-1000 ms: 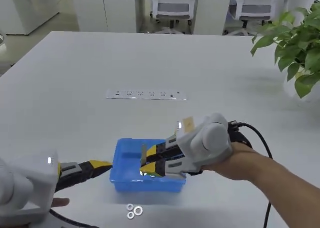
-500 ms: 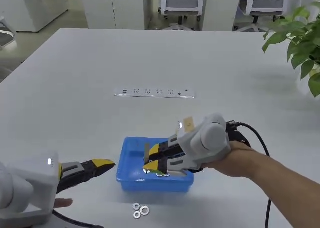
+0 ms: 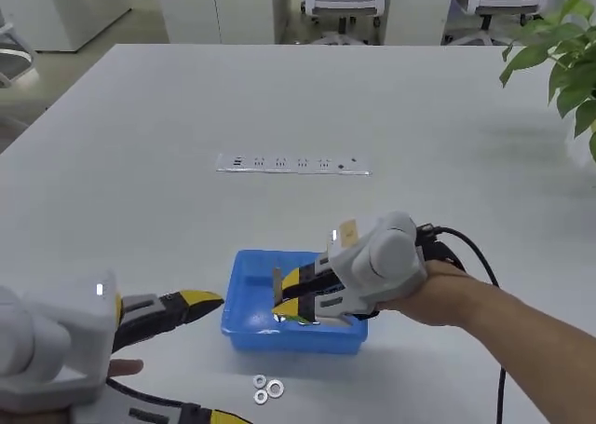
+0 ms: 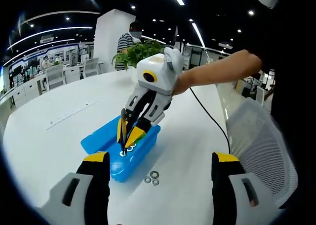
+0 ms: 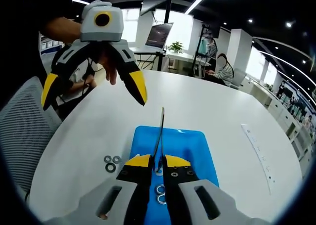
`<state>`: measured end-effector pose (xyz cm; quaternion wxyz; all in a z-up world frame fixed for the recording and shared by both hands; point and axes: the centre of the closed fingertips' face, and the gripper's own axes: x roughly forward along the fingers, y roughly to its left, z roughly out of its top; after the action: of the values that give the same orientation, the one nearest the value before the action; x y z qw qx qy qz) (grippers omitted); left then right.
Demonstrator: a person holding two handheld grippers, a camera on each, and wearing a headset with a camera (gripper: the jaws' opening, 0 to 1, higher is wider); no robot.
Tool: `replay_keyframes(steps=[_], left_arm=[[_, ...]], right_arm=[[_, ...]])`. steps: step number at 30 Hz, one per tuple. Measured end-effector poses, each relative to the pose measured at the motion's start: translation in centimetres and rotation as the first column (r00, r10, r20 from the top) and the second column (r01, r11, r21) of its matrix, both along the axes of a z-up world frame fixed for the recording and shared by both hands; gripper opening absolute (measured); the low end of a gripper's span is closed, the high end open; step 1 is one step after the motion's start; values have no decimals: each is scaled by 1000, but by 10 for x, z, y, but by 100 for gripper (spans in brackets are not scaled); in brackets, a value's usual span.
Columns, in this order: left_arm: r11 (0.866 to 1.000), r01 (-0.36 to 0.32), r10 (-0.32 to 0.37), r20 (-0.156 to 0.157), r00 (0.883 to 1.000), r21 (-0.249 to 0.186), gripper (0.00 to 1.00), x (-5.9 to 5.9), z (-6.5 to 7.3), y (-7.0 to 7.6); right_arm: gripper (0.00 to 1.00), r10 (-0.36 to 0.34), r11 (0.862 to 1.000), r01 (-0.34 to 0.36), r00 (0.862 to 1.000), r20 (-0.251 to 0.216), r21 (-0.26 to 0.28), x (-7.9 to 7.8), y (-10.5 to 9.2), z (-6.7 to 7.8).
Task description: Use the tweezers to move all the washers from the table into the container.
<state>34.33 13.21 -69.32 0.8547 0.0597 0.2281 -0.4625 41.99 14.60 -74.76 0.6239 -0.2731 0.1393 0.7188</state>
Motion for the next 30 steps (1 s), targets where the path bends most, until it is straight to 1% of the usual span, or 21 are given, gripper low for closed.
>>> replay_keyframes(steps=[2,3,6,10,13,17,23,30], left_arm=[[1000,1,-1,-4,1000,1,87,3,0,1],[1000,3,-3,1,1000,3,86,6,0,1],[1000,4,-4,1,1000,4,82,10,1,0],[1000,2,-2,9,1000,-1,72,19,3,0],[1000,6,-6,19,1000,7,66,26,3,-1],[1000,14,-14,25,1000,11,58,35,3,-3],[999,34,-36,40,999,31,47,49,2,-10],[997,59,-62,50,997,58,37,62,-2,-14]], right_arm=[[10,-2,1000,2,1000,-6,-1,1,0,-2],[10,-2,1000,2,1000,-4,-4,2,-1,-3],[10,-3,1000,3,1000,-9,-8,3,-1,-6],[10,2,1000,-2,1000,-5,-15,3,-2,-10],[10,7,1000,-7,1000,-6,-18,3,-2,-12],[10,4,1000,-4,1000,-10,-15,4,-2,-11],[10,6,1000,-6,1000,-10,-15,3,-2,-11],[10,6,1000,-7,1000,-10,-14,3,-4,-11]])
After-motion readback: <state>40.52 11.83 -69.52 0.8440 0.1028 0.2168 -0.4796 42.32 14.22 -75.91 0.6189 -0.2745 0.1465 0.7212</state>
